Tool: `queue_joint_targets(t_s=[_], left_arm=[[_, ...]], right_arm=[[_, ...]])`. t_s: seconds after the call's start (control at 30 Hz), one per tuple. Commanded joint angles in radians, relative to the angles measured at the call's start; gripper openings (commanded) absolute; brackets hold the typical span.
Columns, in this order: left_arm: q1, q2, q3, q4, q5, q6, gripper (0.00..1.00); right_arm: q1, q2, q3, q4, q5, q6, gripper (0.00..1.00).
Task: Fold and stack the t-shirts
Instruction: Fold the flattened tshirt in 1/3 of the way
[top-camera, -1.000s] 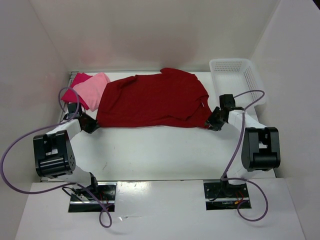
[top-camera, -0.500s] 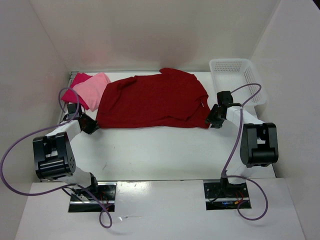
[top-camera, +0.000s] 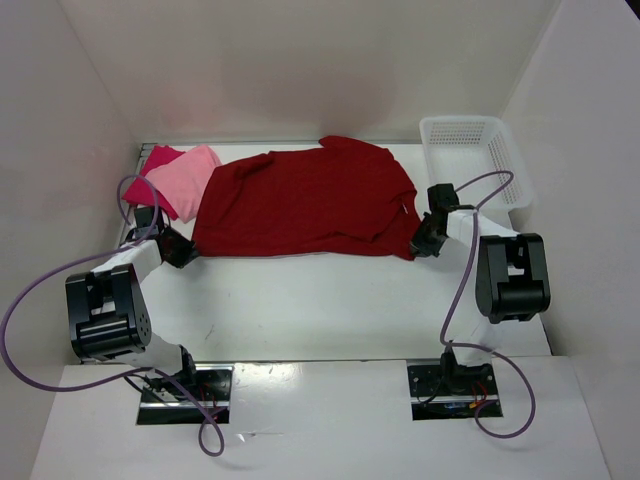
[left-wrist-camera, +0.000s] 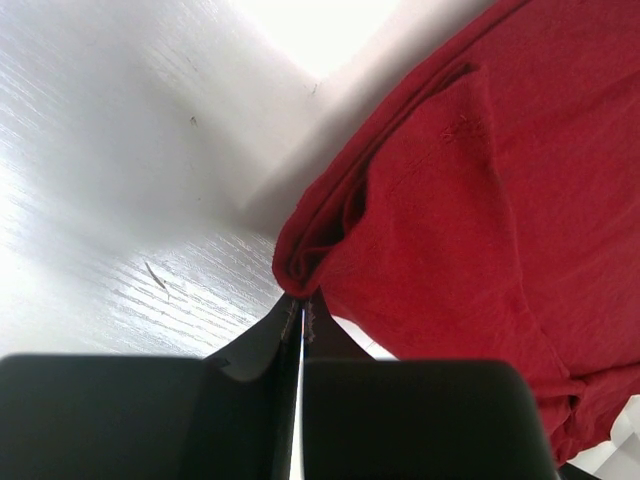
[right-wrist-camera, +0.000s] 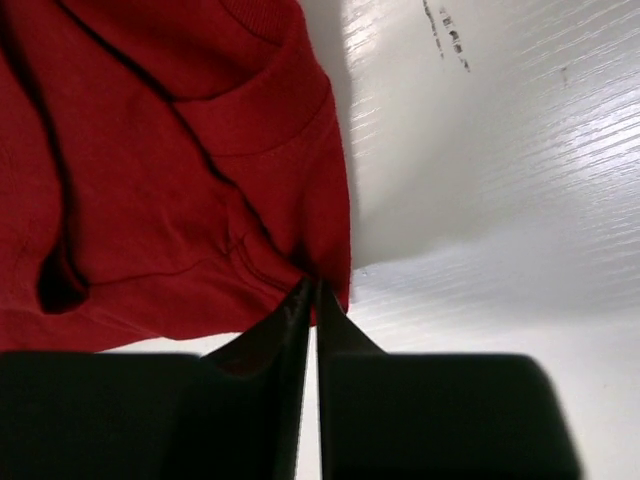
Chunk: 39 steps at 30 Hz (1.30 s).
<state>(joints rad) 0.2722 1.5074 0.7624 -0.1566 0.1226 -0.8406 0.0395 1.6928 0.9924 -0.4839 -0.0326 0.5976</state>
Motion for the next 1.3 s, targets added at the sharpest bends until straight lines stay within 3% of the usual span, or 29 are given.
queue_joint_targets(t_s=[0.0, 0.07, 0.47, 0.53, 0.67, 0.7, 0.83, 1.03, 1.27], left_arm=[[0.007, 0.001, 0.006, 0.0, 0.008, 0.011, 0.0], [0.007, 0.001, 0.006, 0.0, 0.008, 0.011, 0.0], [0.007, -0.041, 0.034, -0.083, -0.04, 0.069, 0.0], [0.007, -0.05, 0.034, -0.083, -0.031, 0.08, 0.0], [0.007, -0.05, 0.011, -0.074, -0.009, 0.071, 0.0], [0.007, -0.05, 0.011, -0.074, -0.009, 0.071, 0.0], [0.007, -0.05, 0.021, -0.074, -0.009, 0.071, 0.0], [0.007, -0.041, 0.021, -0.064, -0.009, 0.061, 0.0], [0.007, -0.041, 0.021, -0.055, 0.0, 0.061, 0.0]], right_arm=[[0.008, -0.004, 0.06, 0.013, 0.054, 0.037, 0.06], [0.008, -0.025, 0.069, -0.005, 0.085, 0.037, 0.0], [-0.144, -0.206, 0.012, -0.12, 0.094, -0.042, 0.0], [-0.144, -0.216, 0.012, -0.12, 0.039, -0.057, 0.01], [-0.097, -0.147, 0.012, -0.059, -0.154, -0.129, 0.35], [-0.083, -0.115, 0.021, -0.059, -0.188, -0.151, 0.38], [-0.046, -0.056, 0.048, -0.019, -0.216, -0.191, 0.42], [-0.046, 0.008, 0.077, 0.013, -0.202, -0.213, 0.4], [-0.046, -0.067, 0.074, 0.002, -0.118, -0.213, 0.44]])
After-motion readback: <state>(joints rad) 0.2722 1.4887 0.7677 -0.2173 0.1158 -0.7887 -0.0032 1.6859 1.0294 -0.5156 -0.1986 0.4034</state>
